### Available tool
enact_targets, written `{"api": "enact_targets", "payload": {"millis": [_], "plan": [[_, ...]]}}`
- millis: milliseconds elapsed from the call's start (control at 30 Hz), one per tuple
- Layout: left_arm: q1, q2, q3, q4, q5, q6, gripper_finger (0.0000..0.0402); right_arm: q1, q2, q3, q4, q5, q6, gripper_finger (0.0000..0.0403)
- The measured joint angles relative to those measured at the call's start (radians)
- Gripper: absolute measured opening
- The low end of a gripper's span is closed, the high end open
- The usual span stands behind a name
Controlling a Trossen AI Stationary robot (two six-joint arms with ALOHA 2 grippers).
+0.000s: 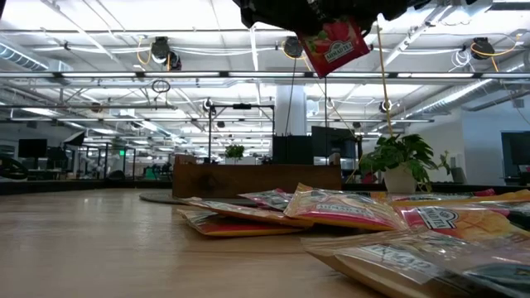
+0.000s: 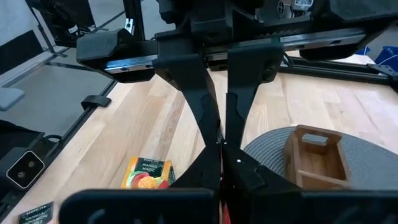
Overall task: Pick & Place Tea
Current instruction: Put the red tea bag into the right section of the wooden organizer
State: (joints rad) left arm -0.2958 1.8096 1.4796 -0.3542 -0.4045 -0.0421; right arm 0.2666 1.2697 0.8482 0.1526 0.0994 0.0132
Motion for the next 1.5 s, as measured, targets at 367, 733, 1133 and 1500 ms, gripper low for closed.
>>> {"api": "enact_targets", "payload": {"millis": [367,733,1133,1500], "plan": [[-0.052,-0.108,0.000,-0.277,-0.102,-0.123,0.0136,-0.107,-0.003,0.000,0.004,-0.070,-0.001,0.0000],[-0.199,-0.232,-0.210,-0.300,-0.384,-0.250,0.0154,-0.391,-0.003,-0.195,0.387,-0.277,-0.001,0.0000],[-0.200,-0.286,-0.544,0.183,-0.464,-0.115,0.0154,-0.524,0.195,-0.318,0.738,-0.337,0.117,0.0000],[-0.175,-0.287,-0.588,0.203,-0.462,-0.117,0.0154,-0.556,0.369,-0.317,0.933,-0.310,0.105,0.0000]]}}
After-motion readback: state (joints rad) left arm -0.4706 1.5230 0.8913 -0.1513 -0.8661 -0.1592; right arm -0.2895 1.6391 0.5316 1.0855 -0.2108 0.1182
